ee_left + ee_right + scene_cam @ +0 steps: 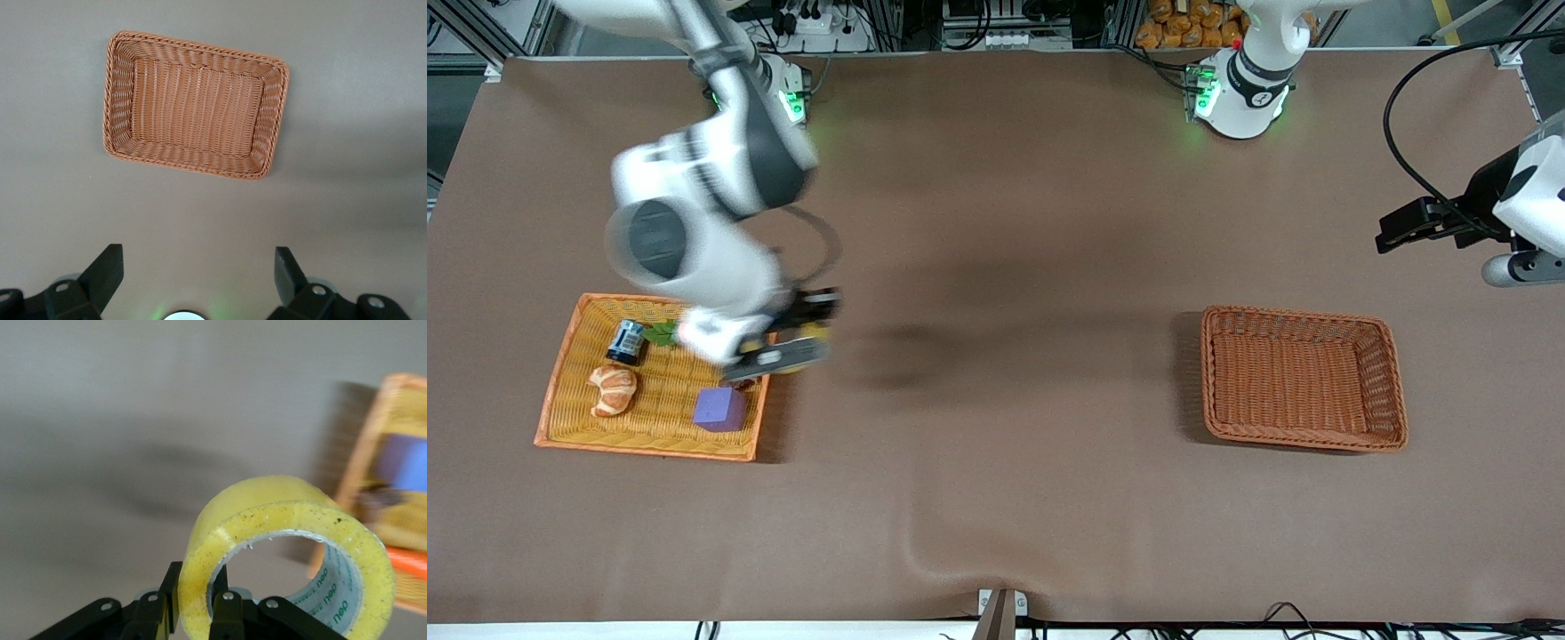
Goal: Transfer tape with both arms
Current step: 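Carry the tape to mid-table and set it down with the right gripper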
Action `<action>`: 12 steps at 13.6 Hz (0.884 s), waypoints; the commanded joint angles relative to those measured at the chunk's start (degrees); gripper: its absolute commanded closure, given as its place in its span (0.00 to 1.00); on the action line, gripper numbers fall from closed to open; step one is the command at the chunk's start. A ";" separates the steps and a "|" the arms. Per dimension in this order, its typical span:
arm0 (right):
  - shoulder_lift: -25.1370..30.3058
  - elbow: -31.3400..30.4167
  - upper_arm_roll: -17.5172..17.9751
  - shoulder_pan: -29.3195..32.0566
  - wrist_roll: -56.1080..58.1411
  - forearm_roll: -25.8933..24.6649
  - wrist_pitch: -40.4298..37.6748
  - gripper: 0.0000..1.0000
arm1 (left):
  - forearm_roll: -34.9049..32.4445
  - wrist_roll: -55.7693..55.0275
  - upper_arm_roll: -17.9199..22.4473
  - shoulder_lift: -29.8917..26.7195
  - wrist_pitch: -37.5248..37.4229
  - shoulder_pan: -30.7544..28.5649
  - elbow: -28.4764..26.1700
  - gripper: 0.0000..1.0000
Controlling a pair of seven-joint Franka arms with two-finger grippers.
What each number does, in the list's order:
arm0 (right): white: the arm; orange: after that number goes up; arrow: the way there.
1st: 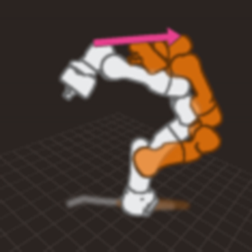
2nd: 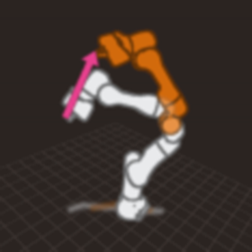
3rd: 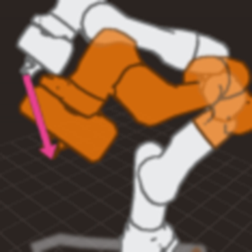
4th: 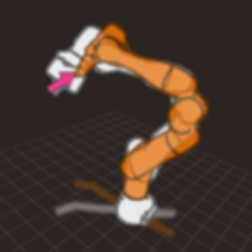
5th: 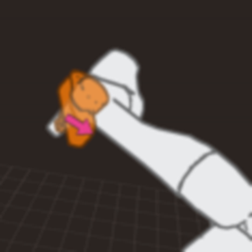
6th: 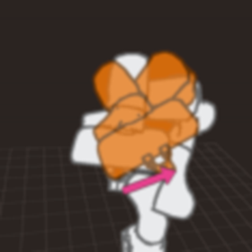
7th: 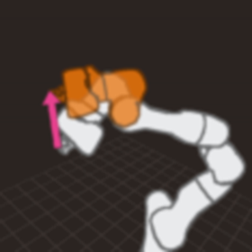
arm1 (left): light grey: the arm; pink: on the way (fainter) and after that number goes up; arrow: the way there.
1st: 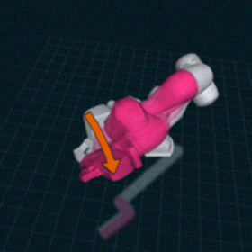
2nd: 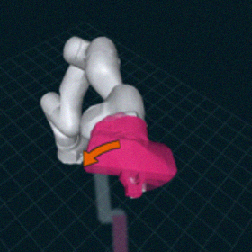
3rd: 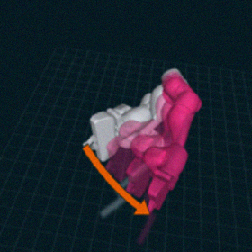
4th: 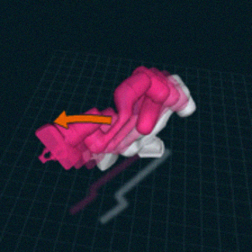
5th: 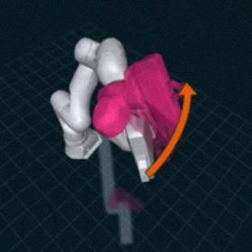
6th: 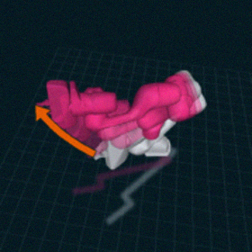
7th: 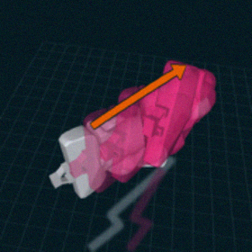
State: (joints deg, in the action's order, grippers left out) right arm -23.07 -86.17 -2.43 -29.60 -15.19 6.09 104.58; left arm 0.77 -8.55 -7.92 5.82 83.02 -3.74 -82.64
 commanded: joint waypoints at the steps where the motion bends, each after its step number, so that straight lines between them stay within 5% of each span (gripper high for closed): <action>1: -10.90 10.90 -1.00 -9.30 -12.80 1.11 1.93 1.00 | -0.94 0.29 -0.34 0.59 -0.93 -0.13 0.47 0.00; 4: -23.82 19.18 -1.00 -16.96 -25.39 1.30 13.23 1.00 | -0.94 0.20 -0.34 2.96 -0.85 -0.04 0.47 0.00; 7: -29.91 20.16 -1.00 -18.57 -26.47 1.38 21.71 1.00 | -0.86 0.20 -0.34 3.49 0.29 -0.13 -0.76 0.00; 8: -30.36 20.16 -1.00 -18.74 -26.64 1.39 21.89 0.71 | -0.59 0.11 -0.34 3.75 0.91 -0.04 -0.94 0.00; 9: -30.36 19.90 -1.00 -19.09 -26.99 1.21 21.55 0.01 | -0.59 0.11 -0.43 4.54 1.61 0.39 -1.11 0.00; 12: -25.55 18.94 -1.35 -17.17 -24.38 0.95 15.44 0.00 | -0.24 -0.33 -1.04 5.69 4.42 0.49 -2.60 0.00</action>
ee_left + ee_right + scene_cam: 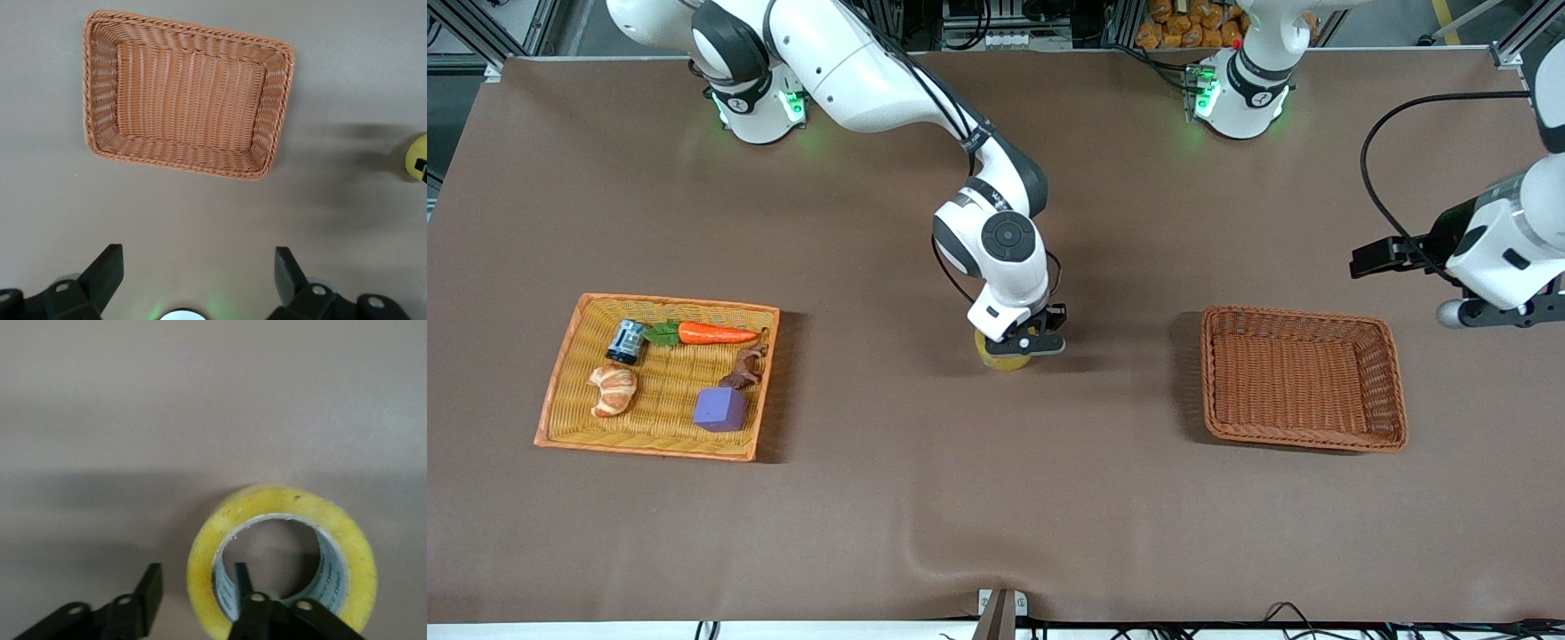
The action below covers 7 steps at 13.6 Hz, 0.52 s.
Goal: Transfer tape with both arms
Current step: 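Carry the tape to mid-table and set it down with the right gripper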
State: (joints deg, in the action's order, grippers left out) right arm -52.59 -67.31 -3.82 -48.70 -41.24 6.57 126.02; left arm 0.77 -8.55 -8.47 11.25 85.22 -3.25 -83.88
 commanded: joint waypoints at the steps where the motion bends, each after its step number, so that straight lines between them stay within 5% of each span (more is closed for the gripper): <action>1: 7.56 -0.36 -0.22 2.98 4.65 0.46 -12.14 0.00 | 0.02 -0.33 -0.58 0.26 2.93 0.08 -1.98 0.00; 3: 17.12 -5.07 -1.01 7.80 10.54 0.38 -18.33 0.00 | 0.55 -0.50 -0.58 0.35 3.73 0.87 -3.03 0.00; 7: 35.67 -22.29 -1.10 19.14 20.04 0.29 -18.70 0.00 | 0.55 -0.59 -1.54 0.26 6.10 1.93 -5.06 0.00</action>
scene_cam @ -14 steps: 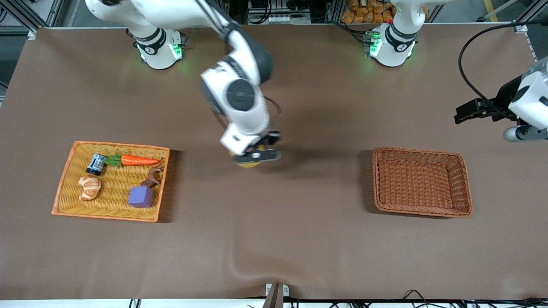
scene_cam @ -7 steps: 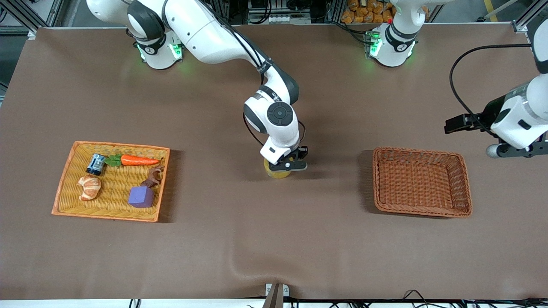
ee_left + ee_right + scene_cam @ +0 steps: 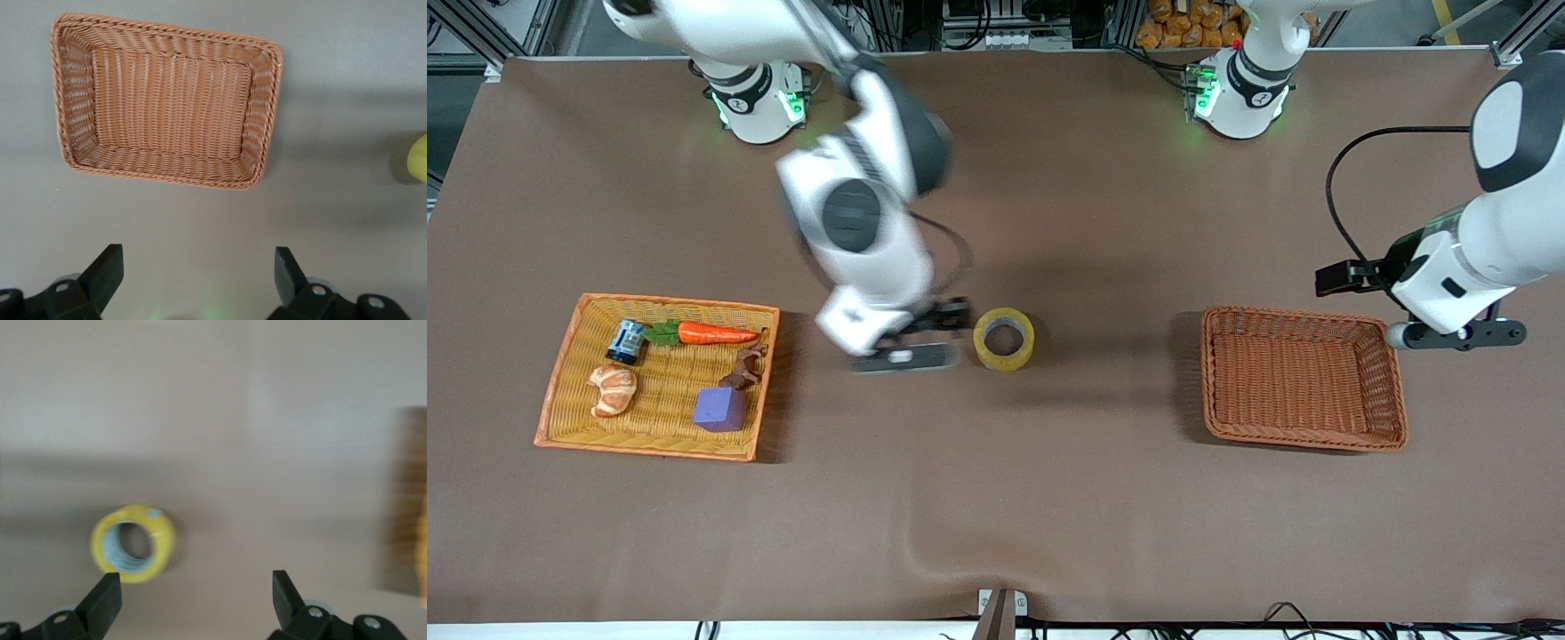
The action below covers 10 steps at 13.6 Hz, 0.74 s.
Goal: Transfer tape with both arms
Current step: 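Withdraw the right gripper while the left gripper reaches the tape roll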
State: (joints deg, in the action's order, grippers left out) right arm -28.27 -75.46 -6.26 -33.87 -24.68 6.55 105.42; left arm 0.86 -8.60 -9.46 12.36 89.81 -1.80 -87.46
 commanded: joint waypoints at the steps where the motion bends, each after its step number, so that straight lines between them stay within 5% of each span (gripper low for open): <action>1: 15.31 -17.32 1.25 6.34 6.20 -0.22 1.81 0.00 | 0.45 -1.76 -1.00 -0.84 1.60 0.83 -1.49 0.00; 3: 21.12 -21.55 1.25 12.83 14.96 -1.10 0.33 0.00 | 0.37 -6.75 -1.35 -0.58 2.12 2.40 -1.57 0.00; 5: 21.42 -17.56 1.34 19.78 25.43 -0.84 -7.38 0.00 | -0.25 -9.06 -1.27 0.56 2.57 4.60 -1.49 0.00; 10: 27.90 -15.94 1.25 26.92 26.44 -5.14 -14.27 0.00 | -0.25 -18.17 -1.88 1.44 10.38 8.82 -6.57 0.00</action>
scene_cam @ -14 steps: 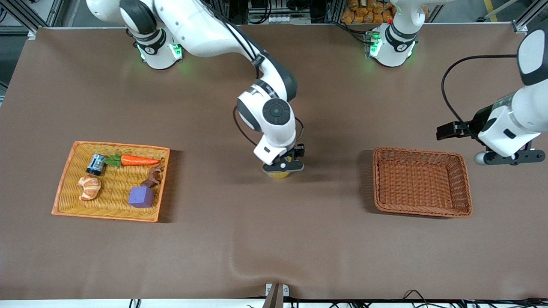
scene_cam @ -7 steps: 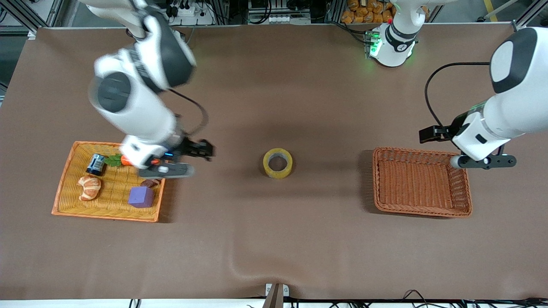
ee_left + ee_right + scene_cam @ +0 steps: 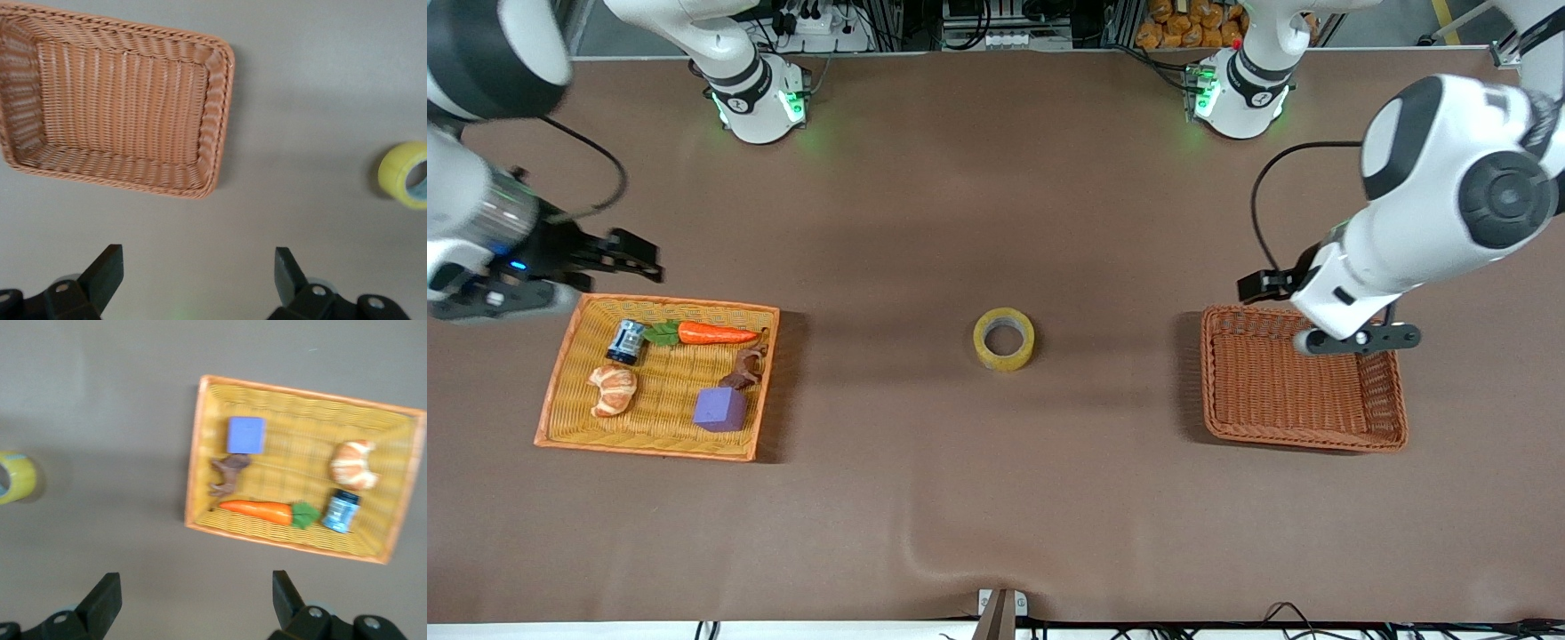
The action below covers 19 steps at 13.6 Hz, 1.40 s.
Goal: Transfer tape with both arms
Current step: 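Withdraw the right gripper while the left gripper reaches the tape roll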
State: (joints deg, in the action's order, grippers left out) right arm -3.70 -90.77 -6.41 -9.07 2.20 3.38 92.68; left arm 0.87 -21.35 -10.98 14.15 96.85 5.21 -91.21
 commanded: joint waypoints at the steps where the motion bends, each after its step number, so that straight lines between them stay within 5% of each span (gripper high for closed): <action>1: 4.21 -0.64 1.23 4.04 -0.36 -2.06 -3.54 0.00 | -0.25 -7.81 -0.27 -0.09 4.91 3.65 -4.05 0.00; 7: 6.86 1.02 -4.39 5.64 -0.44 -3.66 -11.01 0.00 | 0.10 -22.58 -0.27 6.14 13.53 14.90 -4.60 0.00; 13: 6.42 2.09 -4.05 5.12 -5.54 -3.82 -12.26 0.00 | -0.95 -34.54 0.34 20.37 19.08 23.96 4.62 0.00; 19: 5.81 2.44 -4.05 4.50 -1.41 -5.76 -11.47 0.00 | -2.80 -40.70 0.43 26.35 26.45 26.96 5.07 0.00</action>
State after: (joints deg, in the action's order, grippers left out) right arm 2.51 -89.18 -10.55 -4.35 -0.38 -1.29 81.32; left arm -0.41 -59.32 -11.15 38.51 121.67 30.94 -87.83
